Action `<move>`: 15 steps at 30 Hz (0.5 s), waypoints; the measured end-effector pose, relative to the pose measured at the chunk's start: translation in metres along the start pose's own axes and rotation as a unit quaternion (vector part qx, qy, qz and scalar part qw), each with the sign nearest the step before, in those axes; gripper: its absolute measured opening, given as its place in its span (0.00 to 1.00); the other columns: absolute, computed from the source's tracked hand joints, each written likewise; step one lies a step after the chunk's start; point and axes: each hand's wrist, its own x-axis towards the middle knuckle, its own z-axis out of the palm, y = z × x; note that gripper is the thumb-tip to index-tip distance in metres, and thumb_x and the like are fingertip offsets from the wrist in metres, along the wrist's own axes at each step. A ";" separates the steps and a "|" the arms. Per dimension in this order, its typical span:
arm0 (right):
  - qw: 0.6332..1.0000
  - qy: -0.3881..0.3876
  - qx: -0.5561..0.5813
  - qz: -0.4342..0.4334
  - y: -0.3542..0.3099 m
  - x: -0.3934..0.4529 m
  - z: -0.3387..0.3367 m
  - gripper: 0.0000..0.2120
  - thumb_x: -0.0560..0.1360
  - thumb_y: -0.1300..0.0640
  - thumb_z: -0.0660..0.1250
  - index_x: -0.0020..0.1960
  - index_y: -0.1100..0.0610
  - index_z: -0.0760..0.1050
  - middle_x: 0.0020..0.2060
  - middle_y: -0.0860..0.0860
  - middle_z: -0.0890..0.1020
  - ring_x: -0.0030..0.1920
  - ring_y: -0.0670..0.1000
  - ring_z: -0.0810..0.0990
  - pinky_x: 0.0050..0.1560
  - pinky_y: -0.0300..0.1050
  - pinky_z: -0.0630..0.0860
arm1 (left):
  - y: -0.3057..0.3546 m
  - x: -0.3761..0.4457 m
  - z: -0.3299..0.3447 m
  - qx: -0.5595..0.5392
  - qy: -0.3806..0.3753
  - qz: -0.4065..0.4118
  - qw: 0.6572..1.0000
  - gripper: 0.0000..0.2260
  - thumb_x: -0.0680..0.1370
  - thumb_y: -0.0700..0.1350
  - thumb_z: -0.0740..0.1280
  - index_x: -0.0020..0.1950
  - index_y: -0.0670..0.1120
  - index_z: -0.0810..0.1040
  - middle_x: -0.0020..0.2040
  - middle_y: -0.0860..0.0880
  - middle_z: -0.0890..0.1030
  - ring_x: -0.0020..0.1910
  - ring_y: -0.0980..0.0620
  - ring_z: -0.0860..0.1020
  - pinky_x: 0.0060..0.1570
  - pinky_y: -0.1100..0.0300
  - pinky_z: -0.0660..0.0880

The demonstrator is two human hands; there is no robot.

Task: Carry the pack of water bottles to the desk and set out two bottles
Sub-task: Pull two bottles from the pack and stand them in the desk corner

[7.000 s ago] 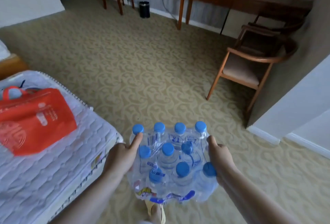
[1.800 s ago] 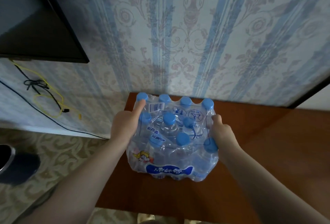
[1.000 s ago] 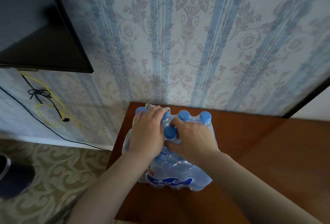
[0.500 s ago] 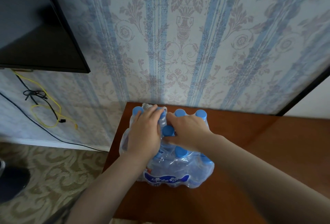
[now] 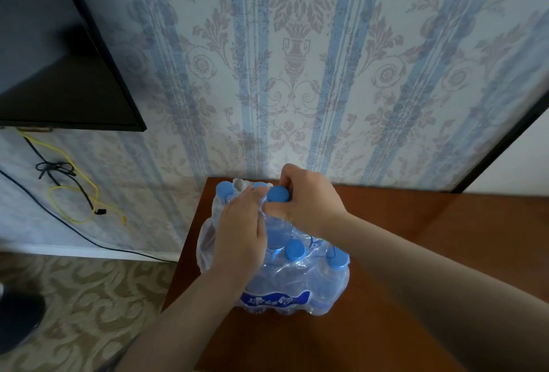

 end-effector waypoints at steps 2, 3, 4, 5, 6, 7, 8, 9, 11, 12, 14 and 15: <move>1.000 -0.002 0.012 -0.005 -0.005 -0.005 -0.006 0.18 0.60 0.44 0.73 0.37 0.54 0.69 0.27 0.47 0.74 0.27 0.48 0.70 0.28 0.48 0.72 | 0.000 -0.001 -0.001 -0.008 0.019 0.002 1.000 0.15 0.76 0.32 0.64 0.62 0.38 0.75 0.57 0.42 0.81 0.59 0.54 0.74 0.60 0.55 0.70; 1.000 0.003 0.024 0.000 -0.006 -0.008 -0.008 0.19 0.59 0.43 0.72 0.38 0.54 0.69 0.27 0.48 0.75 0.27 0.48 0.70 0.29 0.50 0.74 | -0.001 -0.002 -0.001 -0.007 0.016 0.003 1.000 0.14 0.77 0.33 0.64 0.62 0.38 0.75 0.57 0.43 0.82 0.59 0.53 0.75 0.60 0.56 0.71; 0.999 0.016 0.042 0.007 -0.007 -0.011 -0.010 0.19 0.59 0.43 0.72 0.38 0.55 0.70 0.27 0.49 0.75 0.27 0.48 0.70 0.29 0.51 0.75 | -0.001 -0.002 -0.002 -0.004 0.007 0.001 1.000 0.14 0.77 0.33 0.63 0.63 0.39 0.75 0.57 0.44 0.81 0.59 0.52 0.77 0.60 0.56 0.71; 0.997 0.035 0.064 0.014 -0.009 -0.014 -0.014 0.19 0.58 0.43 0.73 0.37 0.55 0.70 0.27 0.49 0.75 0.27 0.48 0.70 0.29 0.52 0.75 | -0.001 -0.002 -0.002 0.000 -0.008 -0.006 1.000 0.14 0.78 0.33 0.62 0.63 0.40 0.75 0.58 0.44 0.81 0.59 0.51 0.77 0.61 0.56 0.71; 0.995 0.056 0.087 0.017 -0.011 -0.015 -0.018 0.19 0.57 0.43 0.73 0.36 0.55 0.70 0.26 0.49 0.75 0.27 0.48 0.69 0.28 0.51 0.73 | 0.000 -0.001 -0.003 0.006 -0.022 -0.019 1.000 0.16 0.78 0.34 0.60 0.65 0.41 0.74 0.60 0.45 0.80 0.61 0.51 0.75 0.63 0.56 0.70; 0.992 0.071 0.105 0.015 -0.013 -0.016 -0.024 0.19 0.57 0.44 0.73 0.34 0.54 0.69 0.25 0.47 0.74 0.26 0.46 0.68 0.27 0.48 0.71 | 0.001 0.000 -0.003 0.014 -0.032 -0.034 0.999 0.17 0.78 0.34 0.59 0.66 0.42 0.73 0.62 0.46 0.78 0.63 0.53 0.73 0.65 0.56 0.68; 0.989 0.085 0.118 0.010 -0.015 -0.016 -0.031 0.18 0.57 0.46 0.75 0.33 0.53 0.68 0.24 0.46 0.73 0.25 0.44 0.67 0.25 0.43 0.68 | 0.002 0.001 -0.004 0.023 -0.040 -0.044 0.998 0.18 0.78 0.34 0.59 0.67 0.43 0.72 0.65 0.47 0.77 0.65 0.55 0.71 0.67 0.57 0.65; 0.986 0.102 0.131 0.004 -0.018 -0.016 -0.040 0.17 0.58 0.50 0.77 0.32 0.52 0.68 0.22 0.44 0.72 0.23 0.42 0.66 0.24 0.38 0.66 | 0.002 0.002 -0.005 0.029 -0.047 -0.048 0.997 0.18 0.78 0.34 0.59 0.68 0.44 0.72 0.66 0.47 0.76 0.66 0.55 0.70 0.69 0.56 0.64; 0.972 0.153 0.180 -0.001 -0.022 -0.015 -0.063 0.17 0.59 0.55 0.78 0.31 0.52 0.68 0.20 0.44 0.71 0.22 0.42 0.64 0.22 0.35 0.62 | 0.004 0.003 -0.007 0.029 -0.064 -0.043 0.997 0.18 0.78 0.35 0.59 0.67 0.46 0.73 0.66 0.48 0.76 0.67 0.53 0.71 0.70 0.51 0.66; 0.958 0.184 0.219 0.004 -0.023 -0.016 -0.076 0.17 0.58 0.55 0.77 0.30 0.53 0.68 0.19 0.44 0.70 0.22 0.43 0.64 0.21 0.36 0.61 | 0.005 0.003 -0.008 0.027 -0.069 -0.044 0.996 0.17 0.79 0.35 0.59 0.67 0.46 0.73 0.66 0.48 0.77 0.67 0.52 0.71 0.69 0.50 0.67; 0.927 0.228 0.297 0.018 -0.020 -0.019 -0.103 0.16 0.56 0.55 0.76 0.28 0.53 0.68 0.18 0.43 0.68 0.20 0.43 0.63 0.21 0.33 0.58 | 0.007 0.001 -0.009 0.038 -0.073 -0.050 0.995 0.17 0.79 0.36 0.60 0.67 0.45 0.73 0.67 0.48 0.75 0.68 0.52 0.70 0.69 0.49 0.66; 0.914 0.235 0.330 0.026 -0.019 -0.023 -0.113 0.15 0.56 0.56 0.76 0.28 0.52 0.68 0.17 0.43 0.67 0.18 0.42 0.62 0.20 0.32 0.58 | 0.006 0.000 -0.010 0.052 -0.081 -0.052 0.994 0.17 0.79 0.37 0.60 0.67 0.46 0.73 0.68 0.49 0.74 0.69 0.53 0.69 0.70 0.49 0.65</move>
